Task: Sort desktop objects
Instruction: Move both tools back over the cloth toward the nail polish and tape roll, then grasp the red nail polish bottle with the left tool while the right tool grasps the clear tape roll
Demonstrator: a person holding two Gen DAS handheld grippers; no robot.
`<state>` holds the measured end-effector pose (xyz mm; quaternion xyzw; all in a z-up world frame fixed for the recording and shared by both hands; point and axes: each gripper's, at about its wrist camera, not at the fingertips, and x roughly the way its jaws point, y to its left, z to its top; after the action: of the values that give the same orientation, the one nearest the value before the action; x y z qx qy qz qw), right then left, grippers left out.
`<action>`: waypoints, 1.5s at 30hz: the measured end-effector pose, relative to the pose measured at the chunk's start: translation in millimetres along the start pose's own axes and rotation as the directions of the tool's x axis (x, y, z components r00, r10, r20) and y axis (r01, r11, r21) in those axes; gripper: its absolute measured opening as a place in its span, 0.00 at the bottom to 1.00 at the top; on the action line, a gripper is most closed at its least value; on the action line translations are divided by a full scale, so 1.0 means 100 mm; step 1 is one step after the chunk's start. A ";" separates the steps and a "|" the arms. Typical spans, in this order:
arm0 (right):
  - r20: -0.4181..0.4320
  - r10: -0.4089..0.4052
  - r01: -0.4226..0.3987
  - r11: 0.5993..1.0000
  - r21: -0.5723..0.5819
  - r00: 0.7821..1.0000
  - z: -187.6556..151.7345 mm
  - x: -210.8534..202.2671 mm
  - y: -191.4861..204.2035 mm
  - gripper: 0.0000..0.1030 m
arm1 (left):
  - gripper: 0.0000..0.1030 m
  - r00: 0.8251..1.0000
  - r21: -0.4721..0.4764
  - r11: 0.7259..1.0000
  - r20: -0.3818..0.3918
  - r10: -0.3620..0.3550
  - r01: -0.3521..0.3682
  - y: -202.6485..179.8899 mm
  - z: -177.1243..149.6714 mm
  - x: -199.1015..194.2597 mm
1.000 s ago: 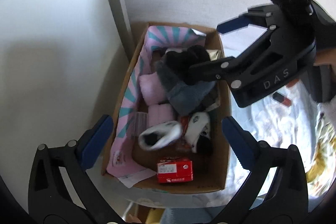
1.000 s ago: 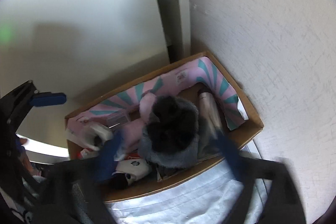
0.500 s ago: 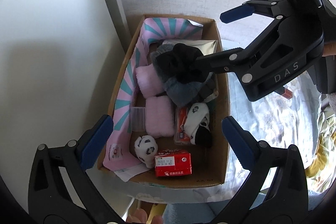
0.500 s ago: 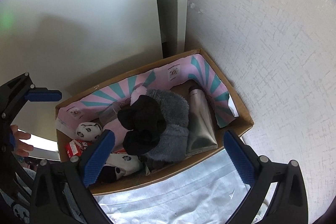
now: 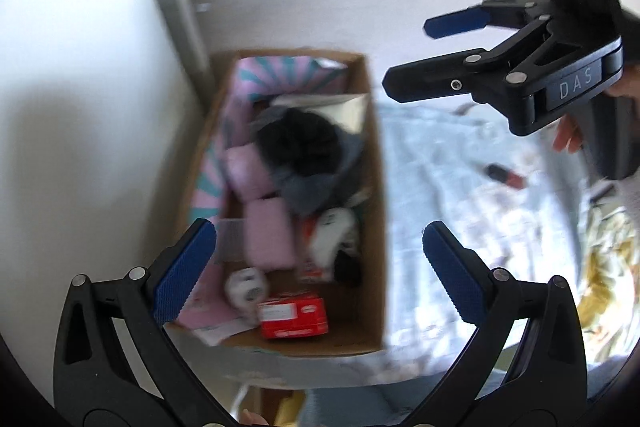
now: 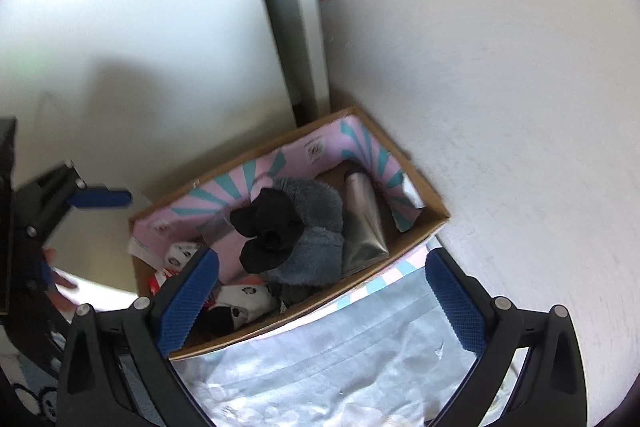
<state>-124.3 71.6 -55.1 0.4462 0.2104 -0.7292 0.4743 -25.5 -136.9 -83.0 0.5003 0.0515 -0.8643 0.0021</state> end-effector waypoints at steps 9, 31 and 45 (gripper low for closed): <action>-0.042 -0.078 0.081 0.994 0.079 0.996 -0.38 -0.47 -0.36 1.00 | 1.00 0.998 0.122 0.991 -0.023 -0.057 0.059 -0.44 0.25 0.06; -0.198 -0.245 0.312 0.810 0.497 0.949 -1.93 -0.94 -1.71 1.00 | 1.00 0.998 0.244 0.968 -0.024 -0.061 0.065 -2.50 -0.07 1.27; -0.234 -0.141 0.268 0.648 0.713 0.962 -2.23 -0.06 -2.21 0.94 | 1.00 0.999 0.258 0.966 0.032 -0.017 0.009 -2.96 -0.21 2.00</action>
<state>-216.7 339.3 -190.3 0.6289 -0.0163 -0.7627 0.1497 -124.2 169.4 -240.8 0.4813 -0.0578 -0.8720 -0.0677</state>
